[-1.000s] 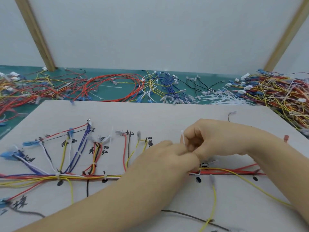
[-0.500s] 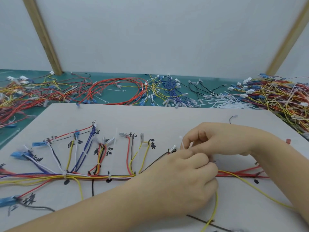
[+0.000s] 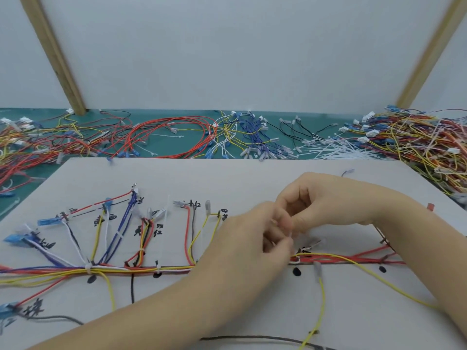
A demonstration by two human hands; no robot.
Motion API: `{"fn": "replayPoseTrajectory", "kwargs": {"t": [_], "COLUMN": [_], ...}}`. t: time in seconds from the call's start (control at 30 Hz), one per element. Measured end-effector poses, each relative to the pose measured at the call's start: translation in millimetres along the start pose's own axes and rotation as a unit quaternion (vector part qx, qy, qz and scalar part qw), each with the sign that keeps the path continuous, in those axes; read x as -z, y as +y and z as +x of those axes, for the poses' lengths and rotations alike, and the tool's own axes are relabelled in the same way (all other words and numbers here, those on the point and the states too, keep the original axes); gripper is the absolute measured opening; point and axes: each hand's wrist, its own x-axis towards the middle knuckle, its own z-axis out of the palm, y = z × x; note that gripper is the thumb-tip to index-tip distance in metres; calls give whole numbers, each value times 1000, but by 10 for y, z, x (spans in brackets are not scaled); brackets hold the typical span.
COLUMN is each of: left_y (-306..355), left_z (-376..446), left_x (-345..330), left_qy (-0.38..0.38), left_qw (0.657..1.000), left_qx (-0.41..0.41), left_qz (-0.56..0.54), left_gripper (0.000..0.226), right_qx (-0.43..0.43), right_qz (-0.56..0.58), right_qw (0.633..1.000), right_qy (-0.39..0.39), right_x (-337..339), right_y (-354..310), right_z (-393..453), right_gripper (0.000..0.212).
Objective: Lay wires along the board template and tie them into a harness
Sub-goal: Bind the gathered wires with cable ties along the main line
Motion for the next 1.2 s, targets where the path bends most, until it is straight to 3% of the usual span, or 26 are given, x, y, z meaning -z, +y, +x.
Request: {"fn": "replayPoseTrajectory", "kwargs": {"t": [0.1, 0.3, 1.2], "left_y": [-39, -77, -78], "left_z": [57, 95, 100], "left_x": [36, 44, 41], "left_qy": [25, 3, 16], "left_qw": [995, 992, 993], "left_qx": [68, 101, 92], "left_qz": [-65, -73, -78], "left_gripper": [19, 31, 30], "right_qx": [6, 23, 12], "right_qz": [-17, -43, -81], "right_qw": [1000, 999, 996], "right_qy": [3, -1, 27], "right_x": [10, 16, -35], "right_y": [12, 12, -70], "right_z": [1, 8, -9], "right_gripper": [14, 19, 23]}}
